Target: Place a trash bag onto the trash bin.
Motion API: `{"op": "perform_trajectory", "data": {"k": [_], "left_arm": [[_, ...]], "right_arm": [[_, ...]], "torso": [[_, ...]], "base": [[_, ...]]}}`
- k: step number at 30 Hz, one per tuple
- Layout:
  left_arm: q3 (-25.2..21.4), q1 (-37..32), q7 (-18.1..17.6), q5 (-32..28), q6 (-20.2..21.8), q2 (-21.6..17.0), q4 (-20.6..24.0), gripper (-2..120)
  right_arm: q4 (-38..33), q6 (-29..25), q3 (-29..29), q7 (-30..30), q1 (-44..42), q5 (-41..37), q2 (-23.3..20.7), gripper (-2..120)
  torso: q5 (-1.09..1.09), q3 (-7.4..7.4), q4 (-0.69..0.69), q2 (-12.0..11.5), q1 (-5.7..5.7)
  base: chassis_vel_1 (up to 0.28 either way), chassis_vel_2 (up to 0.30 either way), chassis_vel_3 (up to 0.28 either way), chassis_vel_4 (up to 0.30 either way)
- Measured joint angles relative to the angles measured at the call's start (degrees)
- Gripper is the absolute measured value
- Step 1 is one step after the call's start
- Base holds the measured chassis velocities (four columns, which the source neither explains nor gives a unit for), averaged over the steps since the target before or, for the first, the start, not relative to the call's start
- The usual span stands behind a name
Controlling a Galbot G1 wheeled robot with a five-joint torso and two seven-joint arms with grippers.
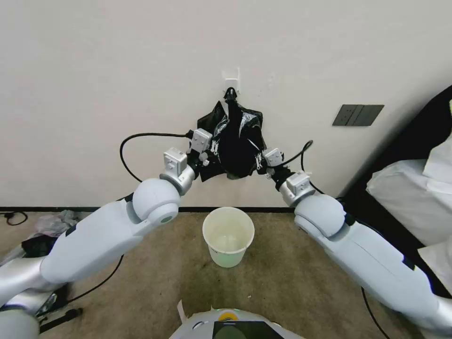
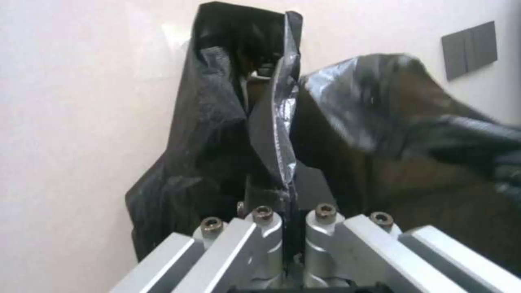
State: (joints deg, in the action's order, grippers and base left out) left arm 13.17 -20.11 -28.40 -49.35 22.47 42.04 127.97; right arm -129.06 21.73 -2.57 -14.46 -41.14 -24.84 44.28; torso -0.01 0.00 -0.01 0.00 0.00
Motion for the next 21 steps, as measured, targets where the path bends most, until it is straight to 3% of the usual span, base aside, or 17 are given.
{"op": "perform_trajectory", "data": {"k": [9,13,15,21], "left_arm": [[-8.54,-12.65,0.06,0.68,-0.29,-2.49,5.10,0],[-9.25,-14.25,0.18,1.10,-0.43,-2.80,5.65,0],[-12.26,-20.12,0.72,2.55,-1.18,-3.49,7.49,0],[-12.92,-22.82,1.38,4.11,-1.49,-3.77,8.35,0]], "right_arm": [[-6.87,-2.92,-3.91,-3.74,-10.42,-9.96,3.17,0],[-7.49,-2.97,-4.09,-4.27,-11.21,-10.87,3.62,0],[-10.30,-3.37,-5.32,-5.71,-15.31,-13.25,4.81,0],[-13.02,-4.13,-6.51,-5.84,-21.48,-12.76,6.23,0]], "torso": [[-0.01,0.00,0.01,0.00,0.00],[0.01,0.00,0.01,0.00,0.00],[0.00,0.00,0.01,0.00,0.00],[0.01,-0.01,0.00,0.00,0.00]], "base": [[0.000,0.000,0.000,0.000],[0.000,0.000,0.000,0.000],[0.000,0.000,0.000,0.000],[0.000,0.000,0.000,0.000]]}}
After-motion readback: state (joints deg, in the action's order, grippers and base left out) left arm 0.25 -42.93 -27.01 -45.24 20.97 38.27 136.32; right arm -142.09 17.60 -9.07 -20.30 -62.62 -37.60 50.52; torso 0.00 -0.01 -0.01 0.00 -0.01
